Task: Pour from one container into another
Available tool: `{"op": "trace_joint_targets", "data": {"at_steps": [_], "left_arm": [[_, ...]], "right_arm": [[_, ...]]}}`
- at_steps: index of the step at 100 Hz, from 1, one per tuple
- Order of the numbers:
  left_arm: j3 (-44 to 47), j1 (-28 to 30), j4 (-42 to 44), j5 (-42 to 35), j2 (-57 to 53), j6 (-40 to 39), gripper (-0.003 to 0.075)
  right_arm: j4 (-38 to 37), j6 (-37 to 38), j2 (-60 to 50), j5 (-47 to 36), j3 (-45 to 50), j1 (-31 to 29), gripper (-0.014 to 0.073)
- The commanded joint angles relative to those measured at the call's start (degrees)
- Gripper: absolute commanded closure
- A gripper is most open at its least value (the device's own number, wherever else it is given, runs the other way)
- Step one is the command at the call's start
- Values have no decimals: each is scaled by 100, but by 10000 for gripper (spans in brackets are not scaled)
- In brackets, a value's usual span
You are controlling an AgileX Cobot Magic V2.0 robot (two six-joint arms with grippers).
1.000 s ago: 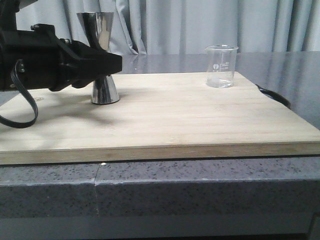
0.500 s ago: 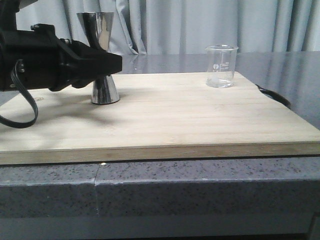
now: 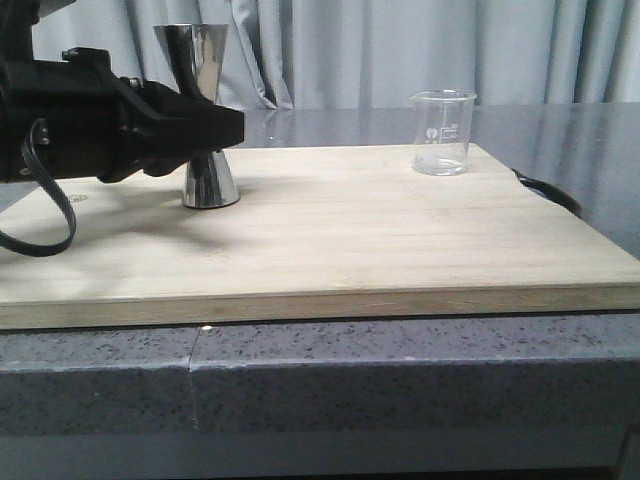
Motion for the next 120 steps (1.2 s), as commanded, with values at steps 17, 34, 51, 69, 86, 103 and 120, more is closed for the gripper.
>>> {"op": "trace_joint_targets", "data": {"at_steps": [17,34,51,69,86,103,120], "left_arm": [[-115,14,-131,-354,-168,-13,738],[-115,14,-131,-354,-168,-13,738],[-115,14,-131,-354,-168,-13,739],[-115,14,-151,-354,-168,-13,739],[-115,14,-177,-354,-168,-13,739],[-115,14,-177,-354,-168,-13,680],[-115,14,-177,-354,-168,-13,612]], "right_arm": [[-31,-13,-142,-517,-146,10,-15],[-31,-13,-142,-530,-146,10,-15],[-31,-13,-142,-530,-146,10,-15],[-31,-13,-142,-530,-146,10,-15],[-31,-13,-142,-533,-146,10,-15],[-31,-13,-142,-543,-146,10,-15],[-31,-13,-142,-543,-146,10,-15]]}}
